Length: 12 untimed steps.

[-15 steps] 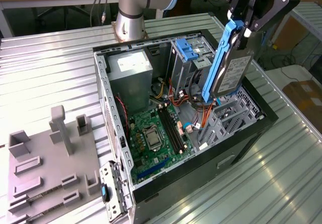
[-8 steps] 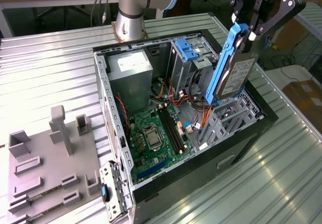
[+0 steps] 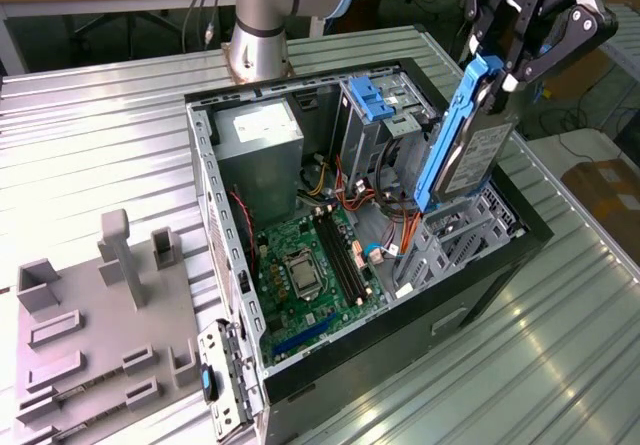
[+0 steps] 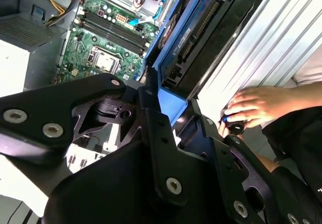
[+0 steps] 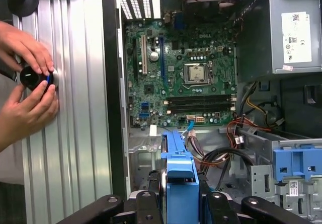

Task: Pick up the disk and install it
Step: 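Insert the disk into the insertion slot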

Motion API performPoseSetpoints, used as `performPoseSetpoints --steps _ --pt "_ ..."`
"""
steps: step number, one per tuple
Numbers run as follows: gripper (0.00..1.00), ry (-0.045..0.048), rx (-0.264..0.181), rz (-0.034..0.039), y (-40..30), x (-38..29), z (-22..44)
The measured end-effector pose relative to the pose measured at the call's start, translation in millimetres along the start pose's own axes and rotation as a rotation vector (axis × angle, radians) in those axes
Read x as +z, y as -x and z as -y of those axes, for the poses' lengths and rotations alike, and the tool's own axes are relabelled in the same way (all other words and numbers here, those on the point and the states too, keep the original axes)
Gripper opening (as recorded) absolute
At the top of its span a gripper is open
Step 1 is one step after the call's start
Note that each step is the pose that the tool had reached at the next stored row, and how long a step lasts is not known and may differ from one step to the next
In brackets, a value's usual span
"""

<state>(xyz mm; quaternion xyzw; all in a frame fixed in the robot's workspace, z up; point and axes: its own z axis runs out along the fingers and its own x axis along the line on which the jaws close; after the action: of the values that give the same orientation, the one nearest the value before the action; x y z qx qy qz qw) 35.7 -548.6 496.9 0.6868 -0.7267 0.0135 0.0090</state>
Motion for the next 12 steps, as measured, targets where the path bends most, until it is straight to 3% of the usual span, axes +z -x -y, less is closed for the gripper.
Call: performPoseSetpoints --steps 12 --pt "0.37 -0.0029 -0.017 0.0001 -0.7 7.5 21.0"
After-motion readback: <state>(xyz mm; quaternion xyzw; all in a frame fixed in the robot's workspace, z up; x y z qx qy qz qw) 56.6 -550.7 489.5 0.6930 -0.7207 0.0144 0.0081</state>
